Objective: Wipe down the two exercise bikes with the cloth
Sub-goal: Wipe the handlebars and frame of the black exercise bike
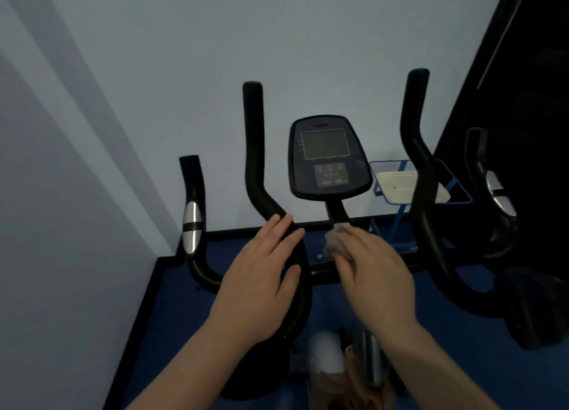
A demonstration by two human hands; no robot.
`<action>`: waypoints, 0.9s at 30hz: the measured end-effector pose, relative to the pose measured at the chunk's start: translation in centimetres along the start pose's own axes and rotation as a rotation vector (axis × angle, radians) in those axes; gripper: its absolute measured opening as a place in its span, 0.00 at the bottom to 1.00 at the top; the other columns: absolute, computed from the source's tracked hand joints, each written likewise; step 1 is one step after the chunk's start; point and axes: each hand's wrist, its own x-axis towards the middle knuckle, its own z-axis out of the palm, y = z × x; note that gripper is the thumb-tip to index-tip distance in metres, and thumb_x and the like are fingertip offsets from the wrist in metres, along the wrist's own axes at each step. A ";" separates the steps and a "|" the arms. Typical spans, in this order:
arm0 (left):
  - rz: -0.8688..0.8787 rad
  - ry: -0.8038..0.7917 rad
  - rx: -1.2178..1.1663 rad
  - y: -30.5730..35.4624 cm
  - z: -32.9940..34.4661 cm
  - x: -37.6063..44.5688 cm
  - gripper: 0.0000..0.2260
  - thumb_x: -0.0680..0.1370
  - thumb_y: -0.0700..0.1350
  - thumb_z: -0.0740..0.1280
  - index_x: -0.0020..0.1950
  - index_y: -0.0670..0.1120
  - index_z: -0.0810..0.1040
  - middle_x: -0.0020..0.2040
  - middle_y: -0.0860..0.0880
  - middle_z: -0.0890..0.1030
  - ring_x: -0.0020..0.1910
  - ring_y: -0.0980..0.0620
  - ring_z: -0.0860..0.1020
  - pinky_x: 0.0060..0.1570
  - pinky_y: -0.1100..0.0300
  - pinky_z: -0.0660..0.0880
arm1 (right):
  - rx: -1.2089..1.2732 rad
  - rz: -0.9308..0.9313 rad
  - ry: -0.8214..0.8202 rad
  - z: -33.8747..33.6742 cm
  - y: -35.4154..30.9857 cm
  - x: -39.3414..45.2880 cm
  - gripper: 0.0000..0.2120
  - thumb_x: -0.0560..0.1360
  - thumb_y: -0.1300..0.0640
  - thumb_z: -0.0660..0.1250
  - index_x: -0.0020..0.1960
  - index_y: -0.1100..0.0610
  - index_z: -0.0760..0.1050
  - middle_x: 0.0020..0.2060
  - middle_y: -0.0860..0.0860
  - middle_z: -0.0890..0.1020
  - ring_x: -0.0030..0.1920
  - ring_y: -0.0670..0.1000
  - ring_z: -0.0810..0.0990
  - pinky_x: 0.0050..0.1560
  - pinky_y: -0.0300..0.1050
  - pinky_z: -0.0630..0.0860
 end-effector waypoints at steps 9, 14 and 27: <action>-0.080 0.021 -0.176 -0.8 -1.2 -1.1 0.22 0.82 0.48 0.60 0.76 0.56 0.62 0.75 0.64 0.58 0.74 0.65 0.56 0.71 0.70 0.53 | -0.014 0.034 -0.163 0.0 -2.5 0.5 0.07 0.77 0.57 0.65 0.46 0.48 0.81 0.43 0.46 0.82 0.45 0.48 0.77 0.47 0.49 0.75; -0.175 -0.073 -0.300 -6.4 -4.2 -2.7 0.18 0.83 0.49 0.58 0.73 0.56 0.68 0.69 0.61 0.70 0.69 0.61 0.67 0.69 0.65 0.63 | 0.029 0.015 0.079 0.2 -3.0 -3.0 0.15 0.75 0.65 0.69 0.60 0.56 0.81 0.56 0.48 0.83 0.57 0.47 0.80 0.73 0.53 0.60; 0.152 -0.058 0.077 -13.5 -6.3 -3.5 0.22 0.83 0.58 0.46 0.77 0.57 0.58 0.79 0.60 0.49 0.78 0.59 0.40 0.77 0.51 0.39 | 0.382 0.126 0.023 -2.4 -6.8 0.8 0.15 0.80 0.49 0.61 0.63 0.33 0.72 0.54 0.32 0.79 0.57 0.40 0.78 0.54 0.43 0.76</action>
